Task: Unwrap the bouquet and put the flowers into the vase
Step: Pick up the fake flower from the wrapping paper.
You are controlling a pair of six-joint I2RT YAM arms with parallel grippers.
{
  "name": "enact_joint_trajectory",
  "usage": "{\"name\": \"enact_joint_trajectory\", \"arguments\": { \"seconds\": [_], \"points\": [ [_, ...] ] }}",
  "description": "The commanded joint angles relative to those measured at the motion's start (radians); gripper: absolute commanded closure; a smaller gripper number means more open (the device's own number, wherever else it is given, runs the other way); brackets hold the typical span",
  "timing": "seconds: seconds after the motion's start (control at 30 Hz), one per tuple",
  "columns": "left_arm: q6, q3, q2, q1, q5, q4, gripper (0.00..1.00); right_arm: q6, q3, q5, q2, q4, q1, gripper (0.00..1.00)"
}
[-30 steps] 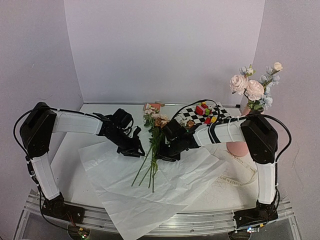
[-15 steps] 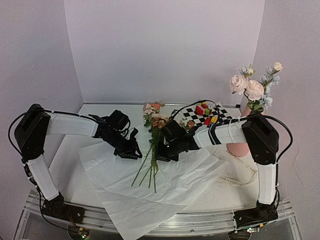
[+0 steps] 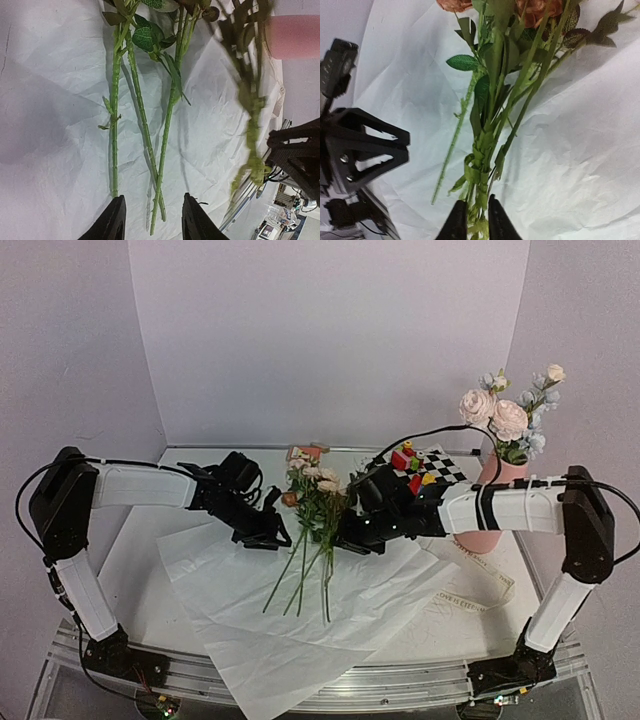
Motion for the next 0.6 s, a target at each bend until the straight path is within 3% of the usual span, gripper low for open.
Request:
{"name": "enact_joint_trajectory", "arguments": {
  "seconds": [0.0, 0.03, 0.17, 0.23, 0.4, 0.57],
  "points": [
    [0.032, 0.017, 0.002, -0.001, 0.002, 0.019, 0.58, -0.037, -0.003, 0.012, 0.031, -0.092, 0.004, 0.66],
    [0.033, 0.016, 0.003, -0.002, 0.003, 0.019, 0.57, -0.047, 0.019, 0.005, 0.056, -0.113, 0.002, 0.56],
    [0.03, 0.018, -0.016, -0.001, -0.031, 0.019, 0.54, -0.047, 0.095, 0.026, 0.111, -0.164, 0.001, 0.45],
    [0.009, 0.007, -0.044, 0.001, -0.123, 0.017, 0.52, -0.032, 0.121, 0.048, 0.134, -0.171, 0.002, 0.4],
    [-0.045, -0.045, -0.151, 0.043, -0.273, 0.013, 0.48, -0.012, 0.21, 0.077, 0.22, -0.229, 0.002, 0.41],
    [-0.047, -0.101, -0.248, 0.101, -0.314, 0.011, 0.46, -0.019, 0.257, 0.082, 0.283, -0.243, 0.002, 0.45]
  ]
}}
